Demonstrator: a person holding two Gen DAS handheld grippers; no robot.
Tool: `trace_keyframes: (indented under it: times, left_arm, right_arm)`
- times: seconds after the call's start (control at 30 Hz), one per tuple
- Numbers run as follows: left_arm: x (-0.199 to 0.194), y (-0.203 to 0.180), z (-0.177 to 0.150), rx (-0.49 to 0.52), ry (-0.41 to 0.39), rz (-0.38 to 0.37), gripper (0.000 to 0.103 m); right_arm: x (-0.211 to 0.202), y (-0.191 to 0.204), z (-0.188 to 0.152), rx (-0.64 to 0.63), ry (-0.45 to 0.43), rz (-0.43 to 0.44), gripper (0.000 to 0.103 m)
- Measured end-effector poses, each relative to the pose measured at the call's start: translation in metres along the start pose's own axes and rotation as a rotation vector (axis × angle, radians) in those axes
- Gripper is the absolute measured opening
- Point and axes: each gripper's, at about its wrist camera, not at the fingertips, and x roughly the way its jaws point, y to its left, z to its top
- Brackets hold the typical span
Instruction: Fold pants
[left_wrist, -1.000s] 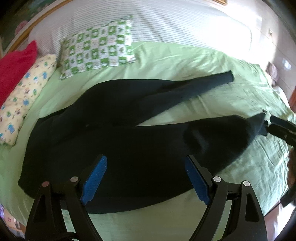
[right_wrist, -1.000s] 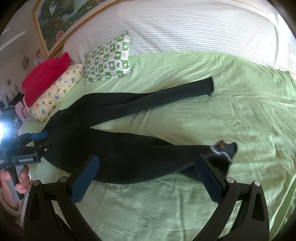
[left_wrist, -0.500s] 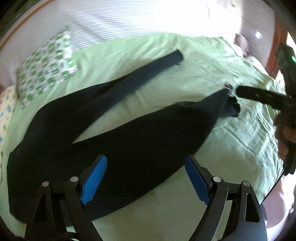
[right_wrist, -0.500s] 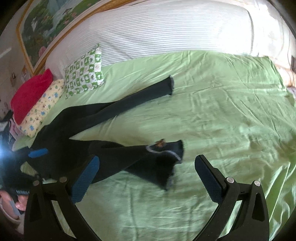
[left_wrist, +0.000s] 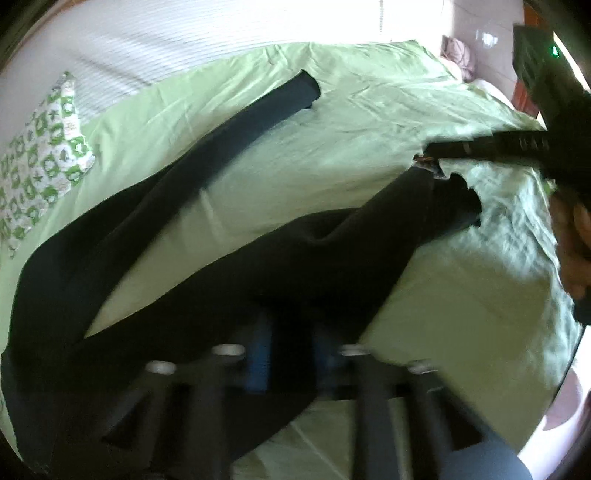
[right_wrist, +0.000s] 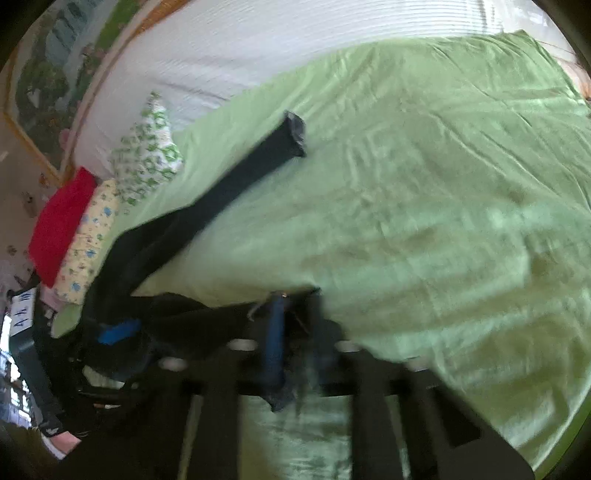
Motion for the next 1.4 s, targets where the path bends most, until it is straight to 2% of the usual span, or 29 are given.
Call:
trace_keyframes:
  times: [0.07, 0.17, 0.23, 0.3, 0.37, 0.4, 0.43, 0.47, 0.5, 0.6, 0.63, 0.67, 0.7, 0.73, 0.77, 0.8, 0.83, 0.93, 1.0, 1.07, 1.13, 1.2, 1.3, 1.33, 1.37, 1.4]
  left_arm:
    - [-0.006, -0.001, 0.005, 0.014, -0.012, -0.002, 0.008]
    - [-0.020, 0.004, 0.009, -0.005, -0.030, -0.048, 0.004]
    - [-0.030, 0.007, 0.008, -0.016, -0.046, -0.090, 0.001]
    - [-0.038, 0.009, 0.007, -0.018, -0.056, -0.126, 0.001]
    - [-0.045, 0.007, 0.005, -0.019, -0.057, -0.168, 0.001]
    - [-0.047, 0.006, 0.004, -0.013, -0.055, -0.184, 0.001]
    - [-0.048, 0.003, 0.002, -0.001, -0.055, -0.189, 0.001]
    - [-0.049, -0.001, 0.000, 0.011, -0.055, -0.179, 0.002]
    - [-0.048, -0.004, -0.001, 0.023, -0.056, -0.158, 0.002]
    - [-0.037, -0.009, -0.001, 0.046, -0.047, -0.028, 0.010]
    - [-0.033, -0.010, 0.000, 0.045, -0.044, -0.003, 0.030]
    - [-0.028, -0.010, 0.001, 0.049, -0.043, 0.016, 0.062]
    - [-0.024, -0.011, 0.001, 0.057, -0.049, 0.038, 0.072]
    - [-0.018, -0.013, 0.001, 0.074, -0.055, 0.062, 0.073]
    - [-0.009, -0.016, 0.000, 0.094, -0.033, 0.073, 0.059]
    - [-0.004, -0.017, -0.001, 0.103, -0.010, 0.053, 0.043]
    - [0.001, -0.016, -0.001, 0.096, 0.012, -0.002, 0.018]
    - [-0.006, -0.013, 0.005, 0.089, -0.002, 0.009, 0.009]
    - [-0.016, -0.006, 0.008, 0.068, -0.022, -0.004, 0.007]
    - [-0.028, 0.000, 0.009, 0.050, -0.045, -0.034, 0.007]
    - [-0.034, 0.001, 0.004, 0.057, -0.037, -0.077, 0.007]
    - [-0.027, -0.004, -0.002, 0.076, 0.008, -0.132, 0.007]
    - [-0.025, -0.012, -0.015, 0.108, 0.051, -0.202, 0.008]
    - [-0.028, -0.014, -0.018, 0.127, 0.048, -0.211, 0.014]
    - [-0.033, -0.014, -0.018, 0.135, 0.045, -0.232, 0.027]
    - [-0.038, -0.012, -0.017, 0.131, 0.040, -0.252, 0.033]
  right_arm:
    - [-0.012, 0.007, 0.015, -0.042, -0.054, 0.015, 0.000]
    - [-0.049, 0.022, 0.043, -0.103, -0.181, 0.046, 0.000]
    - [-0.063, 0.023, 0.053, -0.108, -0.204, 0.094, 0.000]
    - [-0.065, 0.018, 0.054, -0.089, -0.176, 0.130, 0.001]
    - [-0.059, 0.009, 0.046, -0.021, -0.138, 0.129, 0.017]
    - [-0.054, 0.003, 0.039, 0.006, -0.112, 0.120, 0.048]
    - [-0.050, -0.001, 0.030, 0.015, -0.100, 0.101, 0.064]
    - [-0.046, -0.003, 0.023, 0.015, -0.093, 0.091, 0.064]
    - [-0.040, -0.004, 0.017, 0.022, -0.073, 0.094, 0.064]
    - [-0.011, -0.012, 0.004, 0.073, 0.016, 0.054, 0.064]
    - [-0.002, -0.015, 0.001, 0.086, 0.032, 0.049, 0.062]
    - [0.007, -0.018, -0.001, 0.104, 0.052, 0.063, 0.059]
    - [0.011, -0.019, -0.002, 0.112, 0.058, 0.072, 0.047]
    - [0.015, -0.020, -0.001, 0.116, 0.060, 0.086, 0.026]
    - [0.015, -0.019, 0.000, 0.112, 0.059, 0.092, 0.019]
    - [0.014, -0.017, 0.002, 0.099, 0.050, 0.089, 0.009]
    - [0.009, -0.014, 0.008, 0.080, 0.026, 0.087, 0.003]
    - [-0.014, -0.001, 0.029, 0.031, -0.065, 0.118, 0.002]
    - [-0.029, 0.009, 0.040, -0.014, -0.109, 0.146, 0.002]
    - [-0.045, 0.024, 0.050, -0.100, -0.146, 0.148, 0.002]
    - [-0.060, 0.041, 0.045, -0.223, -0.168, 0.149, 0.002]
    - [-0.065, 0.048, 0.031, -0.306, -0.130, 0.123, 0.002]
    - [-0.059, 0.031, -0.001, -0.333, 0.006, 0.035, 0.002]
    - [-0.053, 0.019, -0.015, -0.315, 0.071, -0.012, 0.002]
    - [-0.049, 0.009, -0.024, -0.293, 0.120, -0.040, 0.003]
    - [-0.048, -0.001, -0.030, -0.264, 0.146, -0.079, 0.003]
